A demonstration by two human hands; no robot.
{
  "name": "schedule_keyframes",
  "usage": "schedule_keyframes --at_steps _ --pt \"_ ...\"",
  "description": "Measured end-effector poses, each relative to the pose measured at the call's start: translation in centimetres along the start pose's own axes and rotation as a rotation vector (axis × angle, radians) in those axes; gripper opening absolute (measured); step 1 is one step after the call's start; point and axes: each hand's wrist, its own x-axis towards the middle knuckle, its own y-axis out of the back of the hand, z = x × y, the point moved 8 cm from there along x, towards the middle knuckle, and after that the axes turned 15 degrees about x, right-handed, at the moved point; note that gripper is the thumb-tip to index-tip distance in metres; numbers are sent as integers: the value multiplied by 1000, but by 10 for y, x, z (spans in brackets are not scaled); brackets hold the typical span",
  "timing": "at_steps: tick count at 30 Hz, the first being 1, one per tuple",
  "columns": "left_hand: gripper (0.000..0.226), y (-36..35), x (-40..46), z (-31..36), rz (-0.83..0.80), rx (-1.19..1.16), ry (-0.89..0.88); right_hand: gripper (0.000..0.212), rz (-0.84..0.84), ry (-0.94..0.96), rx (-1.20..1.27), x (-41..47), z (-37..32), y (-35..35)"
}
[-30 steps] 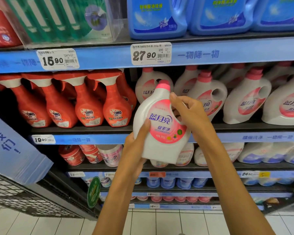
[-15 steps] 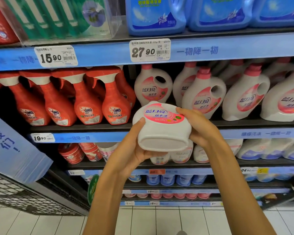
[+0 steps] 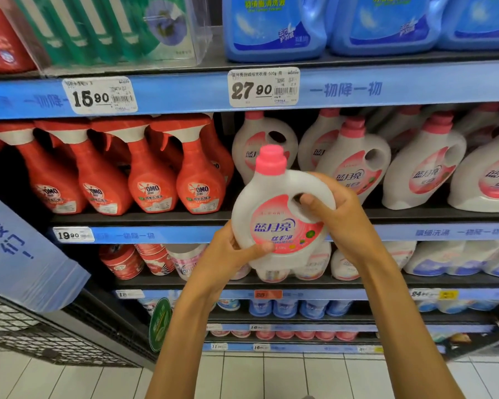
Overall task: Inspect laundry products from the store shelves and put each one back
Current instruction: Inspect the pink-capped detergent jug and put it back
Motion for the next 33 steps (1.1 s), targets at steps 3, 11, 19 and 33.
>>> schedule_keyframes --at_steps 3,11,19,33 --pt "49 6 9 1 73 72 -66 33 -81 22 -51 1 -5 -3" --pt "53 22 43 15 158 188 -161 41 -90 26 -93 23 -3 1" --pt "38 35 71 -2 232 144 -61 38 94 -18 -116 54 19 15" --pt "48 29 98 -14 320 61 13 59 217 69 -684 80 23 15"
